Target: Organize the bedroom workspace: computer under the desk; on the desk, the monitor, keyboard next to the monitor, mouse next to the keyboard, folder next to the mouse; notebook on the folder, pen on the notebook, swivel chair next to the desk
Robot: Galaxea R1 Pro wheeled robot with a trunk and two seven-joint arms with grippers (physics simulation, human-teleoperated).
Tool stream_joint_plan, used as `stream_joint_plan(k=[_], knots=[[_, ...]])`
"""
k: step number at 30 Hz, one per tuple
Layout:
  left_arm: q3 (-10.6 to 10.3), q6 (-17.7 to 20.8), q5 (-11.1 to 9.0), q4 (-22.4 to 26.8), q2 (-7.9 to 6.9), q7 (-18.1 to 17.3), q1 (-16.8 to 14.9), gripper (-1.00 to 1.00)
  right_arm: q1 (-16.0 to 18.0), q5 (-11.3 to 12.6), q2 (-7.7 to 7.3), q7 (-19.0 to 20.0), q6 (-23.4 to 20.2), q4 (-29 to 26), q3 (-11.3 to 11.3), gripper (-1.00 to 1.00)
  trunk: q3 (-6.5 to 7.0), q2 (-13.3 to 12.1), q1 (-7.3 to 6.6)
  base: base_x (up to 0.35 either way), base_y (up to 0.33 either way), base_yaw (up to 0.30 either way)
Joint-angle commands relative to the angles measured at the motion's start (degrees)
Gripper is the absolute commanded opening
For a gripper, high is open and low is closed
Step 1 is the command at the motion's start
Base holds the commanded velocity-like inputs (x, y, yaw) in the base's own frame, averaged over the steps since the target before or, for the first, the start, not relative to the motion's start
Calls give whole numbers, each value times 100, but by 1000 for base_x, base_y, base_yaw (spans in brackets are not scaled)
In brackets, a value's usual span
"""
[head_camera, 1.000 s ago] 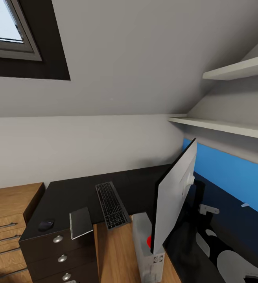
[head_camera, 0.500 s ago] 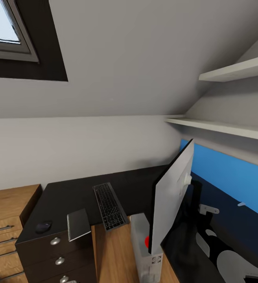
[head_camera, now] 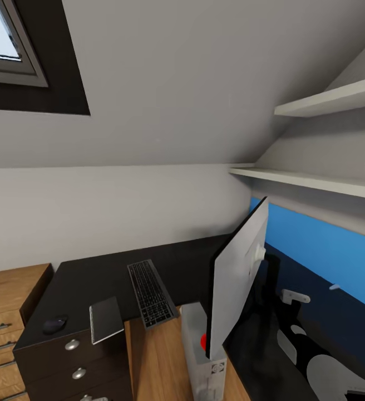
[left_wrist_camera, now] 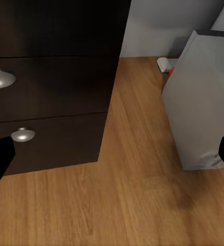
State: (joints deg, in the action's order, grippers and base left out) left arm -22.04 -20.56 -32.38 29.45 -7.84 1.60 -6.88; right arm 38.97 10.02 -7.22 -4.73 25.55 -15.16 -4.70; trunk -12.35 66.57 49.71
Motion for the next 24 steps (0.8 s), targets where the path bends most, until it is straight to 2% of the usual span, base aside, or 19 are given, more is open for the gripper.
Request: stream_joint_plan(k=[1, 9, 24], knots=[[-48, -28, -57, -1, -7, 17, -6, 100, 5, 27, 1, 7, 20, 4, -4, 100, -26, 47, 23, 0, 0, -7], [-46, -27, -58, -1, -7, 22, -6, 100, 5, 27, 1, 7, 20, 4, -4, 100, -169, 368, 199, 0, 0, -2], [-46, -29, -58, -1, -8, 24, -6, 100, 5, 27, 1, 0, 20, 4, -4, 100, -168, 368, 199, 0, 0, 0]])
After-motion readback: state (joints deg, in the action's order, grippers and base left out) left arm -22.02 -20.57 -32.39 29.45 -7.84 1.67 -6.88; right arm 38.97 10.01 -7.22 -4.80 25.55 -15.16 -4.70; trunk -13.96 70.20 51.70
